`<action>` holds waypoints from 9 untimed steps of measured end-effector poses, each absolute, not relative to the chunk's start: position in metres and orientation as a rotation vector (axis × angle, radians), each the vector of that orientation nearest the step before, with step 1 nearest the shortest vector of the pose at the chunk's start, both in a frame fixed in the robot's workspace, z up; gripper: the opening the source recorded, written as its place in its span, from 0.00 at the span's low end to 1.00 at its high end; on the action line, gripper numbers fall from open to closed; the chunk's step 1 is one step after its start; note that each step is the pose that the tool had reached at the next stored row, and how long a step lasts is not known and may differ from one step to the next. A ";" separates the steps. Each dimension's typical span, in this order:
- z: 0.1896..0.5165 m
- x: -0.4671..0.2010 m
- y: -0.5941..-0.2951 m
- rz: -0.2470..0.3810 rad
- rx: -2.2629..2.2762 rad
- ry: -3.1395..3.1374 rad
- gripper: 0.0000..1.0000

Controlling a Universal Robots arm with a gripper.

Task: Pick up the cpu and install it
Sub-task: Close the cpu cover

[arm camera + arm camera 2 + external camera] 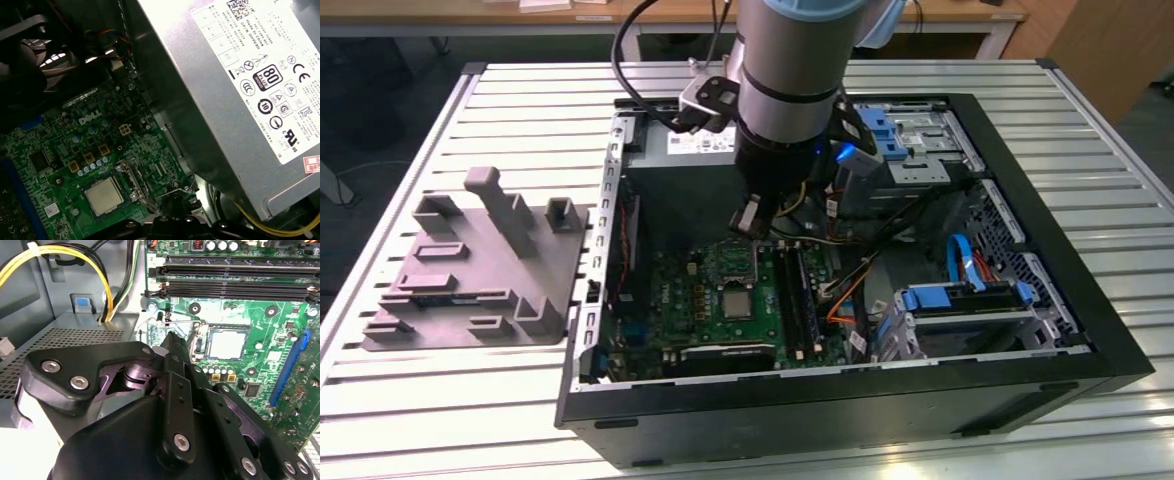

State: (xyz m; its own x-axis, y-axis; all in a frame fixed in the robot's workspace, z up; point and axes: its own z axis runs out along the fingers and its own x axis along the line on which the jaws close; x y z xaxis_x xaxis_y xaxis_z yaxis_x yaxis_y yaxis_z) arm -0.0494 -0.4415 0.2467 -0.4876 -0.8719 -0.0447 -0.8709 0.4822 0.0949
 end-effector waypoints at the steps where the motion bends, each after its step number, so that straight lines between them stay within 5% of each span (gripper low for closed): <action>1: 0.247 -0.049 -0.442 -0.163 1.590 -2.693 0.11; 9: 0.246 -0.050 -0.446 -0.162 1.600 -2.686 0.11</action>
